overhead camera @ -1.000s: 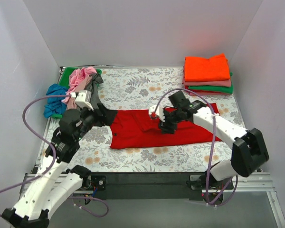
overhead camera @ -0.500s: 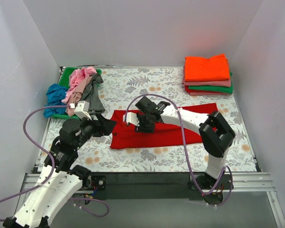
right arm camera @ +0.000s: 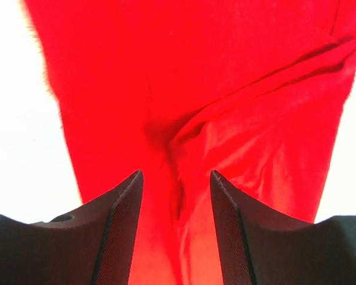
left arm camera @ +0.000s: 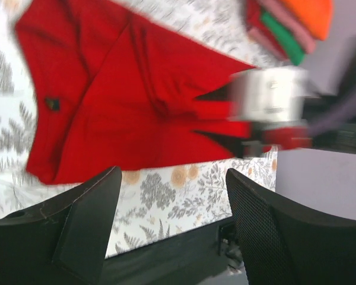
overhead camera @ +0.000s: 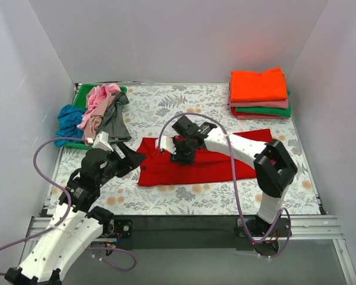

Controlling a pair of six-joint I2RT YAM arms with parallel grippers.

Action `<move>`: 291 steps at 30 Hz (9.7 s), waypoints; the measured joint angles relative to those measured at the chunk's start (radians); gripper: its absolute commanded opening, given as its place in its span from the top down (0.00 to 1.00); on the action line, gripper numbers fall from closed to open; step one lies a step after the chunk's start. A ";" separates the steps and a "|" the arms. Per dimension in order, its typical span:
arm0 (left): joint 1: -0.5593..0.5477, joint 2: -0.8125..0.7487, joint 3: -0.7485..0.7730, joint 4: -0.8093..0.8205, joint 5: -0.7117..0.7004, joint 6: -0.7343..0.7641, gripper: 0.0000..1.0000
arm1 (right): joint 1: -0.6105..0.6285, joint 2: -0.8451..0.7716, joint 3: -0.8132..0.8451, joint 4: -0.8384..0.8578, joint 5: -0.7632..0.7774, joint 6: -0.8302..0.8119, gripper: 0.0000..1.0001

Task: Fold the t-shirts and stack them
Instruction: Fold the tshirt

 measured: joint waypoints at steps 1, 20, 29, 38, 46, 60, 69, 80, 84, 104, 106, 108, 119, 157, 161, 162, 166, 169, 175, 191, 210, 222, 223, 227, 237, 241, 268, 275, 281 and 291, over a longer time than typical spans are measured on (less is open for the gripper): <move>0.000 0.018 -0.012 -0.018 0.000 -0.047 0.31 | -0.017 -0.024 0.000 -0.017 -0.029 -0.002 0.44; 0.000 0.356 -0.239 -0.069 0.043 -0.471 0.43 | -0.744 -0.537 -0.444 -0.018 -0.435 0.002 0.43; 0.000 0.440 -0.252 0.016 -0.056 -0.494 0.91 | -0.794 -0.596 -0.449 0.003 -0.480 0.008 0.43; 0.000 0.365 -0.253 0.010 -0.173 -0.497 1.00 | -0.967 -0.607 -0.449 -0.067 -0.349 -0.006 0.45; 0.000 0.363 -0.254 0.011 -0.201 -0.493 1.00 | -1.283 -0.553 -0.469 -0.161 -0.205 -0.079 0.46; 0.000 0.300 -0.254 -0.064 -0.270 -0.483 1.00 | -1.510 -0.329 -0.492 -0.229 -0.315 -0.168 0.47; 0.002 0.259 -0.229 -0.101 -0.305 -0.466 1.00 | -1.509 -0.222 -0.465 -0.262 -0.370 -0.183 0.47; 0.002 0.212 -0.218 -0.099 -0.314 -0.423 1.00 | -1.509 -0.188 -0.407 -0.308 -0.437 -0.157 0.49; 0.002 0.204 -0.218 -0.088 -0.314 -0.409 1.00 | -1.509 -0.173 -0.393 -0.311 -0.438 -0.132 0.50; 0.002 0.203 -0.221 -0.063 -0.306 -0.374 1.00 | -1.321 -0.084 -0.241 -0.215 -0.332 0.027 0.68; 0.002 0.203 -0.221 -0.063 -0.305 -0.374 1.00 | -1.321 -0.071 -0.222 -0.204 -0.316 0.031 0.69; 0.002 0.203 -0.221 -0.063 -0.305 -0.374 1.00 | -1.321 -0.060 -0.211 -0.198 -0.307 0.033 0.71; 0.002 0.203 -0.223 -0.062 -0.305 -0.374 1.00 | -1.308 -0.007 -0.202 -0.177 -0.303 0.048 0.89; 0.003 0.149 -0.167 -0.204 -0.322 -0.429 0.40 | -0.987 -0.181 -0.163 -0.124 -0.351 0.031 0.61; 0.003 0.132 -0.101 -0.258 -0.329 -0.424 0.38 | -0.758 -0.166 -0.059 -0.163 -0.418 0.005 0.57; 0.003 0.126 -0.084 -0.271 -0.332 -0.417 0.36 | -0.701 -0.152 -0.019 -0.165 -0.430 0.000 0.57; 0.003 0.087 -0.029 -0.280 -0.332 -0.335 0.29 | -0.505 -0.055 0.162 -0.175 -0.472 -0.001 0.52; 0.003 0.034 -0.011 -0.238 -0.295 -0.218 0.27 | -0.409 0.037 0.294 -0.181 -0.486 -0.001 0.49; 0.003 -0.060 0.016 -0.136 -0.232 -0.030 0.21 | -0.353 0.222 0.530 -0.193 -0.499 0.013 0.48; 0.003 -0.101 0.023 -0.055 -0.182 0.112 0.17 | -0.317 0.492 0.784 -0.174 -0.452 0.159 0.45; 0.003 -0.104 0.004 -0.047 -0.187 0.104 0.16 | -0.291 0.623 0.883 -0.145 -0.431 0.219 0.44; 0.003 -0.104 -0.007 -0.039 -0.187 0.085 0.16 | -0.246 0.637 0.888 -0.136 -0.435 0.246 0.36; 0.003 -0.104 -0.007 -0.039 -0.187 0.085 0.16 | -0.241 0.637 0.888 -0.135 -0.435 0.250 0.36; 0.003 -0.104 -0.007 -0.039 -0.187 0.082 0.16 | -0.224 0.652 0.888 -0.128 -0.434 0.259 0.33; 0.003 -0.104 -0.011 -0.034 -0.186 0.077 0.17 | -0.228 0.708 0.871 -0.114 -0.435 0.270 0.41; 0.003 -0.103 -0.012 -0.033 -0.186 0.077 0.16 | -0.224 0.707 0.847 -0.090 -0.458 0.270 0.71; 0.003 -0.083 -0.056 -0.003 -0.171 0.051 0.17 | -0.471 0.701 0.864 0.111 0.188 0.542 0.44; 0.003 0.062 -0.105 0.103 -0.103 -0.032 0.22 | -0.465 0.439 0.653 0.093 -0.026 0.388 0.17; 0.003 0.514 -0.034 0.222 -0.089 -0.184 0.38 | -0.449 0.006 0.379 0.106 -0.158 0.248 0.13; 0.003 1.153 0.316 0.330 -0.142 -0.298 0.48 | -0.658 -0.612 -0.303 0.076 -0.257 0.155 0.11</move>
